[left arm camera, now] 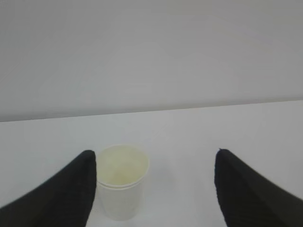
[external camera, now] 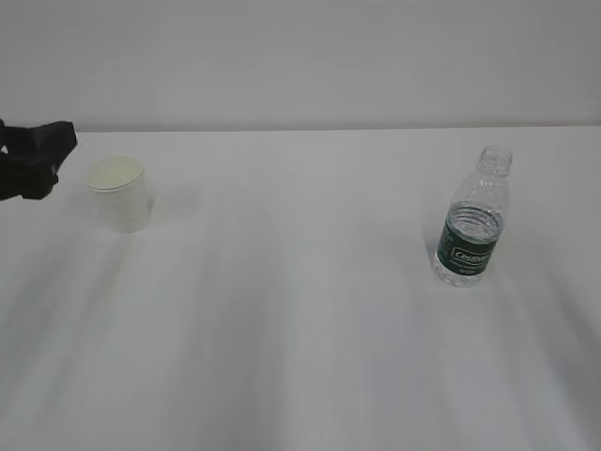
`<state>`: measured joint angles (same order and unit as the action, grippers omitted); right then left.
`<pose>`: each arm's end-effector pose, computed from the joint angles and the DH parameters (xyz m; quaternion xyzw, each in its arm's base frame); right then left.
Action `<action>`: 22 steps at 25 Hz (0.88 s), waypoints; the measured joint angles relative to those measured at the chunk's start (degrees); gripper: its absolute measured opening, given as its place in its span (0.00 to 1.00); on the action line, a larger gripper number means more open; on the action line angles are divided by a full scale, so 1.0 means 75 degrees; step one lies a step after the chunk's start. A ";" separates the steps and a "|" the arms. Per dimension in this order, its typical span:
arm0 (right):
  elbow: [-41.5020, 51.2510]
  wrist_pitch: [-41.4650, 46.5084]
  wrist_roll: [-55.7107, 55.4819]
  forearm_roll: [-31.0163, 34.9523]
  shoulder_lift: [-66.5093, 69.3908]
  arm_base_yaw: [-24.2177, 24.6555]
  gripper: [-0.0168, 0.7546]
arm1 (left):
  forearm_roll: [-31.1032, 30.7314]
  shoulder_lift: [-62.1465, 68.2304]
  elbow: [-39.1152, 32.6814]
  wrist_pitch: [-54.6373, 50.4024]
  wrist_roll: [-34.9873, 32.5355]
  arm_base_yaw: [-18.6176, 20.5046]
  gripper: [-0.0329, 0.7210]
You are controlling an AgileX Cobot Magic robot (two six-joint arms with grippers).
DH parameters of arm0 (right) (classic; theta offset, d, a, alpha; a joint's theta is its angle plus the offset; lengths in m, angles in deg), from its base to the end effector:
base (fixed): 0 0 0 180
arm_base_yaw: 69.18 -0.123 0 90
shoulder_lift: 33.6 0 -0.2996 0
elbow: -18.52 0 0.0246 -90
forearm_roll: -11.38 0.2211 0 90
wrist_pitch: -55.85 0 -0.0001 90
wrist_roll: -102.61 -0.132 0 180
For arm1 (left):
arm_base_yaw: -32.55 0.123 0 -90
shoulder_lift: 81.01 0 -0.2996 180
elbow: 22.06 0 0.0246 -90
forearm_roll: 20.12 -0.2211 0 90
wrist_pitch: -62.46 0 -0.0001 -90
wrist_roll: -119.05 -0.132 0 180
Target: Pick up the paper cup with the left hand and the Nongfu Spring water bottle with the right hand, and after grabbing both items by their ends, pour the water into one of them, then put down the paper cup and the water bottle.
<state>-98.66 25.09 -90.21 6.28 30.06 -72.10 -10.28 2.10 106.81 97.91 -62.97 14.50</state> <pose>0.1901 0.0157 0.2664 0.0205 0.7418 0.0831 0.6652 0.2601 -0.0710 0.2627 0.0477 0.7597 -0.0980 0.6410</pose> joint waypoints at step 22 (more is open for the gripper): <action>0.0810 -0.4539 0.0805 -0.0920 0.5376 0.0000 0.74 | -0.1533 0.3020 -0.1400 0.3961 0.0270 -0.0028 0.76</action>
<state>-92.59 -8.95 -84.17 -0.62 70.38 -72.10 -21.78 24.75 96.31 127.62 -60.95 14.29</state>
